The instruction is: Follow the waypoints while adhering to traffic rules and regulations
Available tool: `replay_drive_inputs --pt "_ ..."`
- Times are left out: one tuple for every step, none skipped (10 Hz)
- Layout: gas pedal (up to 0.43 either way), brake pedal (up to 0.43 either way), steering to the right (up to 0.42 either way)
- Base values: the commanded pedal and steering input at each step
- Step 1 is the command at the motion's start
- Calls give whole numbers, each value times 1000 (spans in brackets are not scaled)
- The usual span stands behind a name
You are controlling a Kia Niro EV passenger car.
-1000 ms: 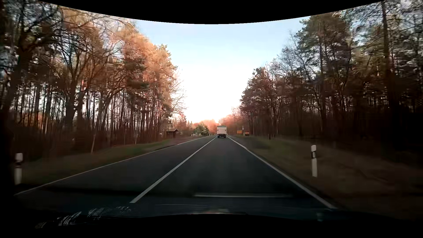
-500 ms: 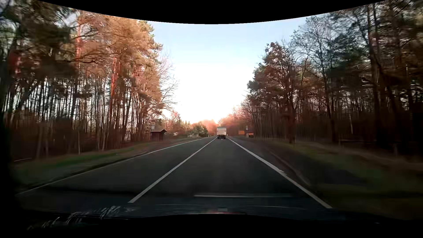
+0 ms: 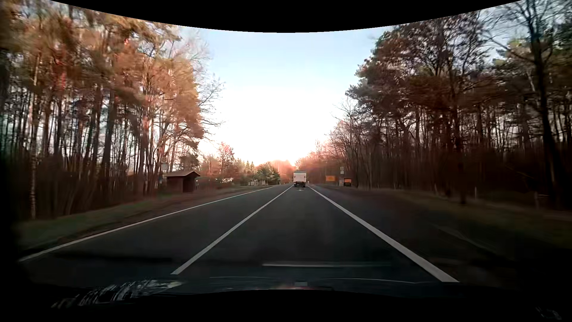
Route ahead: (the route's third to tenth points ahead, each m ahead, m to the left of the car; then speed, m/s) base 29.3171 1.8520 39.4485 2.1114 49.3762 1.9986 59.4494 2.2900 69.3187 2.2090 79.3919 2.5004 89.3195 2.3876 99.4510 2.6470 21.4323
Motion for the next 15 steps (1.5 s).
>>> replay_drive_inputs --pt "130 0 -1" --pt "138 0 -1" --pt "138 0 -1" --pt "138 0 -1" --pt "138 0 -1" --pt "138 0 -1" --pt "138 0 -1" --pt "138 0 -1" --pt "138 0 -1" --pt "138 0 -1" --pt "138 0 -1" --pt "138 0 -1" --pt "138 0 -2" --pt "138 0 -2" --pt "138 0 -2"
